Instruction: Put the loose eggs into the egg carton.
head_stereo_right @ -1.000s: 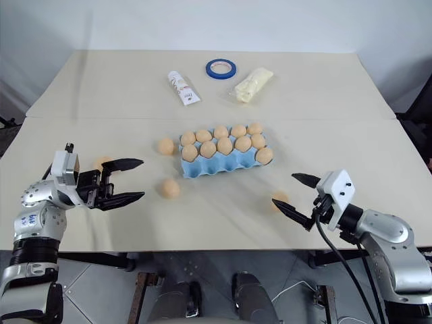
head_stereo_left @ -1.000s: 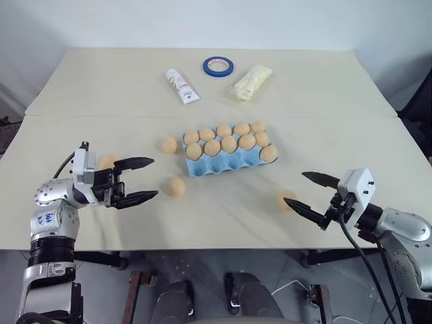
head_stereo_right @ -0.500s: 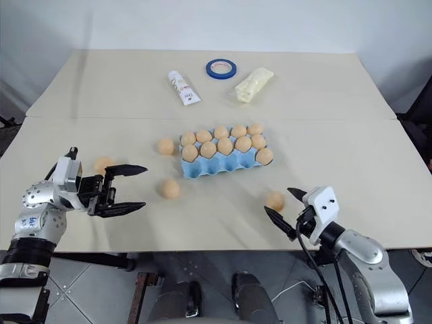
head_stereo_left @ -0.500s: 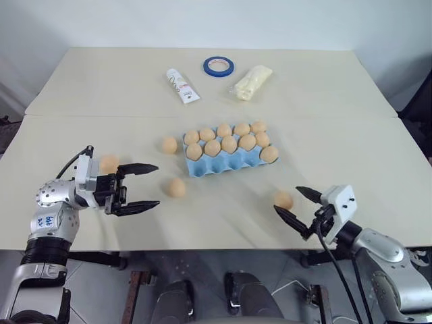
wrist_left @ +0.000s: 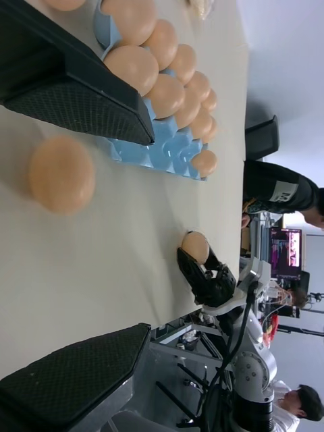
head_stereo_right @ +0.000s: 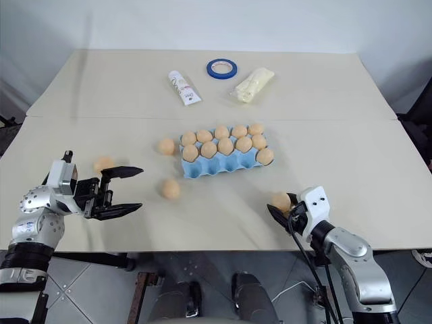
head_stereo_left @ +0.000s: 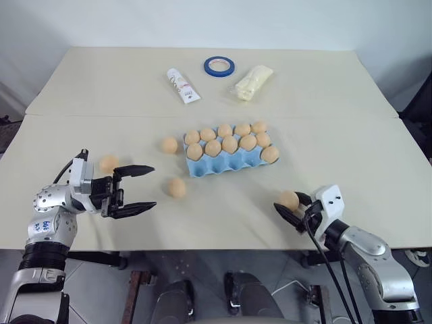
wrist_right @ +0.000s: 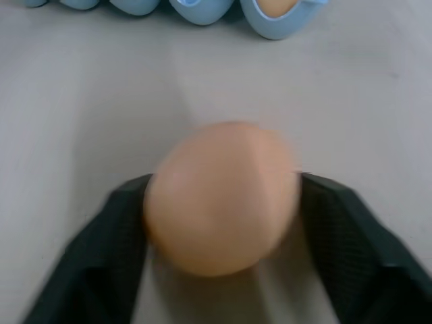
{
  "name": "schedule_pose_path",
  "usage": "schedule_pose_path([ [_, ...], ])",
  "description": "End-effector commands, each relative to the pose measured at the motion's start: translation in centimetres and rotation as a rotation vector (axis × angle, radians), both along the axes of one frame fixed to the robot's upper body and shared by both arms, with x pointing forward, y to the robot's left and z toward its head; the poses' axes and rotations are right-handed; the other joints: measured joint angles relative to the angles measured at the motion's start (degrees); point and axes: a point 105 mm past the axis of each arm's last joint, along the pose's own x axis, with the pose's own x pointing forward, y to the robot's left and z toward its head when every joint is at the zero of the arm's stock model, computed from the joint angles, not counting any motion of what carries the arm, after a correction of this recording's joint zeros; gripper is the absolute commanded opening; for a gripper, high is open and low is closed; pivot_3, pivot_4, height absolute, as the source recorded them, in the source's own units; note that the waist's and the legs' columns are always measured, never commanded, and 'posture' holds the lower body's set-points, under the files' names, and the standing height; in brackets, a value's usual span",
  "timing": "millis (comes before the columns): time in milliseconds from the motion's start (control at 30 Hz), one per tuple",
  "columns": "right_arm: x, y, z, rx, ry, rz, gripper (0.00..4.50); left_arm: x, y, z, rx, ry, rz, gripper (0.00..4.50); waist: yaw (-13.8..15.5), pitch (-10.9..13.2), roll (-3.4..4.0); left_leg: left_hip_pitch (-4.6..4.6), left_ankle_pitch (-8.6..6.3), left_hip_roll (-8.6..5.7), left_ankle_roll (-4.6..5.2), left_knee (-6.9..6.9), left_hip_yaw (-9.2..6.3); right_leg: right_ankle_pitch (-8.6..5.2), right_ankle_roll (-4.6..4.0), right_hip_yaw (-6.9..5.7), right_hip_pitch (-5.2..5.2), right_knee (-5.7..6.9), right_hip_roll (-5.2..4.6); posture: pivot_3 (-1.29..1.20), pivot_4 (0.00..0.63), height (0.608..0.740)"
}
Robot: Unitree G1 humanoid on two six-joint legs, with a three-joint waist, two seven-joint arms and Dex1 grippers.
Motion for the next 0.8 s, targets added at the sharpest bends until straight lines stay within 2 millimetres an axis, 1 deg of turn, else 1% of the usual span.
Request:
schedule_pose_path([
  [33, -0.1, -0.5, 0.7, 0.004, -0.029, -0.025, 1.94, -1.5, 0.0, 0.6, 0.005, -0.047, -0.109, 4.50, 0.0, 0.0, 0.00, 0.00, 0.00, 0.00, 0.00, 0.00, 0.00, 0.00, 0.00, 0.00, 0.00, 0.00, 0.00, 0.00, 0.150, 0.740],
  [67, -0.1, -0.6, 0.8, 0.003, -0.034, -0.030, 1.78, -1.5, 0.0, 0.6, 0.003, -0.047, -0.110, 4.50, 0.0, 0.0, 0.00, 0.00, 0.00, 0.00, 0.00, 0.00, 0.00, 0.00, 0.00, 0.00, 0.00, 0.00, 0.00, 0.00, 0.150, 0.740],
  [133, 0.1, -0.7, 1.4, 0.006, -0.054, -0.029, 1.62, -1.4, 0.0, 0.7, 0.001, -0.047, -0.109, 4.50, 0.0, 0.0, 0.00, 0.00, 0.00, 0.00, 0.00, 0.00, 0.00, 0.00, 0.00, 0.00, 0.00, 0.00, 0.00, 0.00, 0.150, 0.740],
  [167, 0.1, -0.7, 1.6, 0.005, -0.063, -0.028, 1.61, -1.4, 0.0, 0.7, 0.000, -0.047, -0.109, 4.50, 0.0, 0.0, 0.00, 0.00, 0.00, 0.00, 0.00, 0.00, 0.00, 0.00, 0.00, 0.00, 0.00, 0.00, 0.00, 0.00, 0.150, 0.740],
  [300, 1.0, -0.3, 4.1, 0.019, -0.138, -0.020, 1.61, -1.4, 0.0, 0.8, -0.004, -0.048, -0.108, 4.50, -0.2, 0.0, 0.00, 0.00, 0.00, 0.00, 0.00, 0.00, 0.01, 0.00, 0.00, 0.01, -0.01, 0.01, 0.01, 0.00, 0.150, 0.740],
  [433, 2.9, 1.3, 7.1, 0.048, -0.221, 0.009, 1.61, -1.3, 0.1, 0.9, -0.005, -0.059, -0.102, 4.50, -0.2, 0.0, 0.00, 0.01, 0.00, 0.00, 0.00, 0.01, 0.01, 0.00, 0.00, 0.01, -0.02, 0.06, 0.02, 0.00, 0.150, 0.740],
  [500, 3.8, 2.2, 8.0, 0.059, -0.245, 0.022, 1.61, -1.2, 0.2, 1.0, -0.010, -0.069, -0.090, 4.50, -0.2, 0.0, 0.01, 0.00, 0.01, 0.00, 0.01, 0.01, 0.01, 0.00, 0.00, 0.02, -0.04, 0.08, 0.01, 0.00, 0.150, 0.740],
  [667, 5.6, 4.8, 8.5, 0.063, -0.245, 0.083, 1.61, -0.5, 0.5, 1.5, -0.062, -0.089, -0.021, 4.50, 0.0, 0.0, 0.01, -0.07, -0.01, 0.01, -0.03, -0.02, -0.03, -0.02, -0.02, -0.05, -0.09, 0.03, 0.01, 0.00, 0.150, 0.740],
  [800, 7.1, 6.2, 8.4, 0.053, -0.248, 0.097, 1.61, 0.1, 0.8, 1.4, -0.068, -0.059, 0.049, 4.50, -0.1, 0.0, 0.01, -0.31, -0.02, 0.00, 0.00, 0.06, -0.05, -0.01, -0.01, -0.08, -0.26, 0.01, 0.00, 0.00, 0.150, 0.740],
])
